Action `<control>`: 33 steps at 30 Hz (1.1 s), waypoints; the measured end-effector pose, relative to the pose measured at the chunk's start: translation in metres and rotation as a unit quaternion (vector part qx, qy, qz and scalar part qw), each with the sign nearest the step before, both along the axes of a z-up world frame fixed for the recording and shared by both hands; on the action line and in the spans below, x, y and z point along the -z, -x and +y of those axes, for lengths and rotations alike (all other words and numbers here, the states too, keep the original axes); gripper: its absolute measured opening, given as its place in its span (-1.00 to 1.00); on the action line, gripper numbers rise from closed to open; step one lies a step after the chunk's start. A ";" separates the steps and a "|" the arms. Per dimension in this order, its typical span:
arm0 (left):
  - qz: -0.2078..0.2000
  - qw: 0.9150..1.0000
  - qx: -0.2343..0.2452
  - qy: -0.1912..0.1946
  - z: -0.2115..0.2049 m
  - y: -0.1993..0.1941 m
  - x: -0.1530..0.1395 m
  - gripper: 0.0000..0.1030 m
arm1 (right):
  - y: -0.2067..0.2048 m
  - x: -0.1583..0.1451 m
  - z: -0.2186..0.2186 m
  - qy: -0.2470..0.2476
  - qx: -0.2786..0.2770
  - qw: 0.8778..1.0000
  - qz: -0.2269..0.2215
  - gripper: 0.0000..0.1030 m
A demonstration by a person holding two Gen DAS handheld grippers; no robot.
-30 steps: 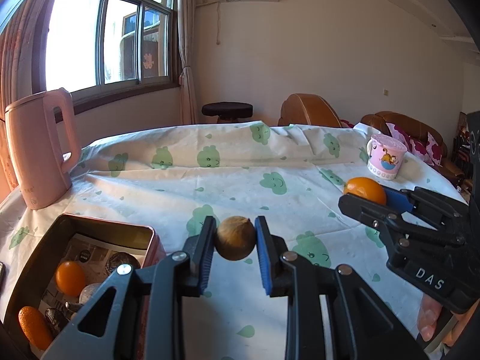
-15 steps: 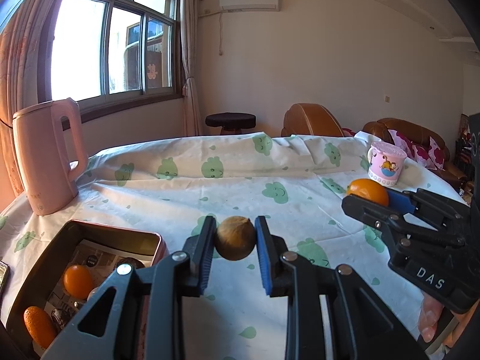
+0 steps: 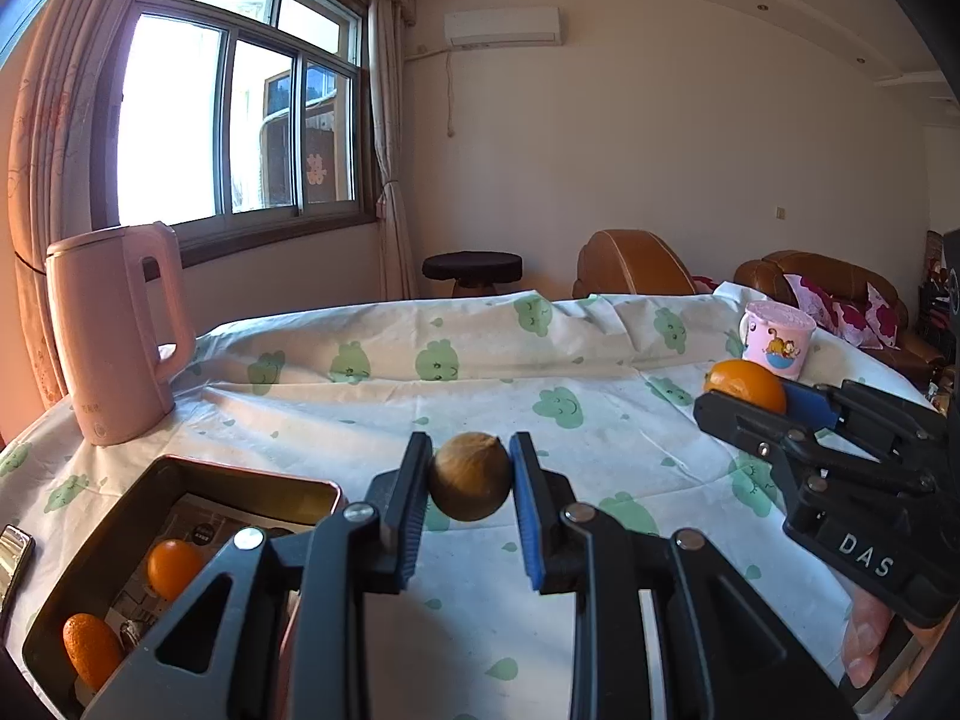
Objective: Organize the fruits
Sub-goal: 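Lift the orange and brown fruit and carry them toward the tin box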
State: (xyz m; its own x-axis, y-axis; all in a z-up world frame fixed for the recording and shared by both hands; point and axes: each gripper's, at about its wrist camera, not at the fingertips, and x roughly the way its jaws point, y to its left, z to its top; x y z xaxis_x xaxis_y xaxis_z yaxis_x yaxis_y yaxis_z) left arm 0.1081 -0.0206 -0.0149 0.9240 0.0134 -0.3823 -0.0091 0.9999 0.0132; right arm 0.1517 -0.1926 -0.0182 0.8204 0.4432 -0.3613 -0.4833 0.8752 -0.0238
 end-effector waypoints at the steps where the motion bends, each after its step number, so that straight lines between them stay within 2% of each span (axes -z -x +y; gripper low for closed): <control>1: -0.004 1.000 -0.001 -0.002 0.000 0.002 0.000 -0.46 | 0.001 0.000 0.000 0.000 0.000 1.000 -0.002 -0.33; 10: -0.019 1.000 -0.002 -0.010 -0.002 0.010 -0.003 -0.46 | 0.008 -0.002 0.003 0.006 -0.003 1.000 -0.017 -0.33; 20: -0.012 1.000 0.015 -0.019 -0.003 0.026 -0.003 -0.46 | 0.006 0.000 0.018 0.007 -0.025 0.999 0.018 -0.33; 27: -0.001 1.000 -0.007 -0.007 0.027 0.037 -0.011 -0.46 | 0.014 -0.012 0.042 0.010 -0.056 0.998 0.023 -0.33; 33: 0.002 0.999 -0.034 -0.013 0.061 0.046 -0.023 -0.46 | 0.017 -0.030 0.069 0.007 -0.087 0.996 0.024 -0.33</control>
